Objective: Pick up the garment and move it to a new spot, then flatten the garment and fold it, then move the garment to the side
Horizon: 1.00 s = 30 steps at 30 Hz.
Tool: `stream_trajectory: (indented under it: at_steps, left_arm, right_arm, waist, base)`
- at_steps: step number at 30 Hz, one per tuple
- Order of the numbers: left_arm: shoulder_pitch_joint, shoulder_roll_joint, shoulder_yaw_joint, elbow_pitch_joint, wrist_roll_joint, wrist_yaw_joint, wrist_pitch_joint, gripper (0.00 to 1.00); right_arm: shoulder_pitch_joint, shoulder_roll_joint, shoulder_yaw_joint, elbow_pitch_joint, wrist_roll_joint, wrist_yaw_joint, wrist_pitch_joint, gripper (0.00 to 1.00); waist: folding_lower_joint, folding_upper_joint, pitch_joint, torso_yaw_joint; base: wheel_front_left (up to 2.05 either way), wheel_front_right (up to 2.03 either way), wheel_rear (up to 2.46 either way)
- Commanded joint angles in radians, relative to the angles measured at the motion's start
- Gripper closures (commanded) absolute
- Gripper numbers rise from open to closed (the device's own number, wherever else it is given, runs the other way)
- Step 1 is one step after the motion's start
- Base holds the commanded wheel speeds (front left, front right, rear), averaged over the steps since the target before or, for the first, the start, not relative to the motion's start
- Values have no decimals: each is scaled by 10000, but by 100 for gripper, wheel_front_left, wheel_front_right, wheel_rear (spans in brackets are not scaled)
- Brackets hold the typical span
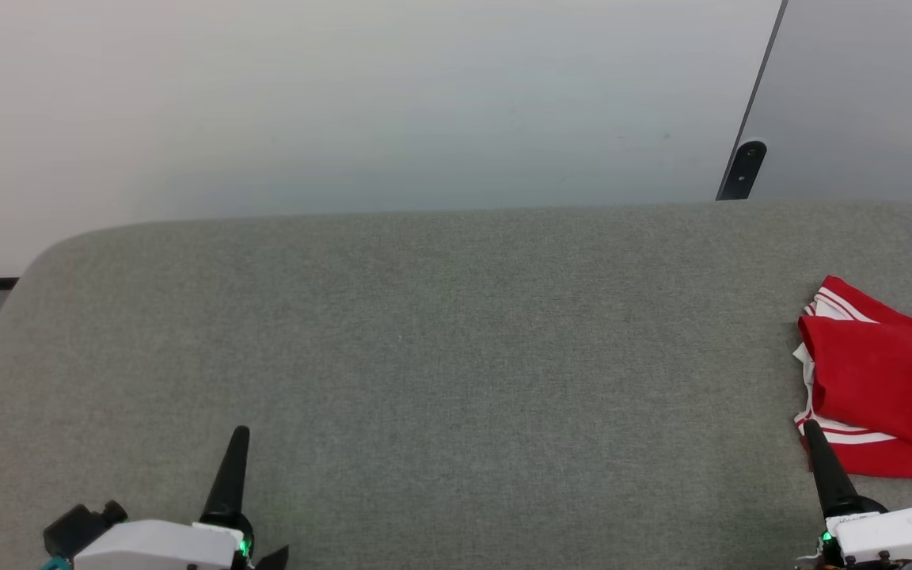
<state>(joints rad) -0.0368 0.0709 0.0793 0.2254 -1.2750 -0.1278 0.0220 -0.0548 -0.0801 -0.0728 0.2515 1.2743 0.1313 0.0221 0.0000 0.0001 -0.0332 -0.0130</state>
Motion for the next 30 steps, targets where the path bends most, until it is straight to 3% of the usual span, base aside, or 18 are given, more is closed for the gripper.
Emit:
stream_trajectory:
  at_steps: [1, 30]
  left_arm:
    - [-233, 10, 52, -51, -184, -34, 30, 100]
    - [-605, -148, 273, 129, -2360, -45, 656, 100]
  right_arm:
    - [-245, 23, -50, -97, 208, -6, 58, 100]
    - [-484, 222, -316, -90, 2386, -9, 666, 100]
  waist:
    - [0, -1, 8, 3]
    - [0, -1, 233, 84]
  base:
    - [0, 0, 0]
    - [0, 0, 0]
